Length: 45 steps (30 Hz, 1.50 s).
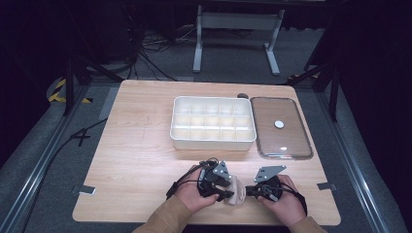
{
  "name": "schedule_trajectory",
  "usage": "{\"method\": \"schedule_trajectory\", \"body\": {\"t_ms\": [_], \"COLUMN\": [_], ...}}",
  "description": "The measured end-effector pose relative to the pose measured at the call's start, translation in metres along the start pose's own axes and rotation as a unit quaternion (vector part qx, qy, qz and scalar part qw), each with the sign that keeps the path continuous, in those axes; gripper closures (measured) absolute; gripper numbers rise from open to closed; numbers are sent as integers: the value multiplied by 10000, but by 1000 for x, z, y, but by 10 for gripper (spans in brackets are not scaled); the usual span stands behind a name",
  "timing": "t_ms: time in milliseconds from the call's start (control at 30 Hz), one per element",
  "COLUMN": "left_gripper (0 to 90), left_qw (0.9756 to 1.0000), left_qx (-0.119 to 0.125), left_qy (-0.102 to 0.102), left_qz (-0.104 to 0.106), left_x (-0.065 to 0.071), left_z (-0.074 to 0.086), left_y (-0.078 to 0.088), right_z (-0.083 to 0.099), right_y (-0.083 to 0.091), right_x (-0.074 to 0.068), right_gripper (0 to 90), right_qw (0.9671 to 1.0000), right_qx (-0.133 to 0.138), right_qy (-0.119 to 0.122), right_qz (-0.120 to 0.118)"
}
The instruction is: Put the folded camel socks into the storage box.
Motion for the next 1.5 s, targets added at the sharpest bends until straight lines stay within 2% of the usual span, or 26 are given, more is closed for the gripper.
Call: {"method": "schedule_trajectory", "body": {"t_ms": [333,500,700,800,900,1033,1267,1400,1500], "left_gripper": [608,604,602,599,599,596,593,588,563], "left_qw": [9999,10000,9999,9999,9999,9999,9999,9999,9998], "left_qx": [-29,-32,-59,-60,-66,-66,-64,-74,-81], "left_qy": [-135,65,85,89,78,81,64,27,3], "left_qz": [-8,-24,-70,-78,-98,-109,-132,-136,-155], "left_x": [5,7,7,7,7,7,7,7,8], "left_z": [-2,-1,-1,-1,-1,-2,-2,-2,-1], "left_y": [-12,-17,-17,-17,-17,-17,-17,-16,-14], "right_z": [-4,-3,-3,-4,-9,-20,-33,-33,-28], "right_y": [-3,-3,2,9,18,24,22,16,10], "right_x": [-4,-3,0,3,7,1,-9,-12,-12], "right_gripper": [864,858,838,840,854,856,851,845,848], "right_qw": [10000,10000,10000,9998,9988,9970,9942,9949,9966], "right_qx": [24,44,74,187,456,762,1076,1006,815], "right_qy": [16,9,-52,-101,-137,-47,52,80,139], "right_qz": [-28,-29,-5,61,135,86,-1,-46,-21]}}
Point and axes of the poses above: each handheld gripper's, and its own axes: y roughly backward along the jaws, z roughly out of its underside, x roughly to its right, the point moved 7 cm from there along -y, roughly forward along the jaws, and after that the axes turned 10 degrees about y, right-handed, at the moved point
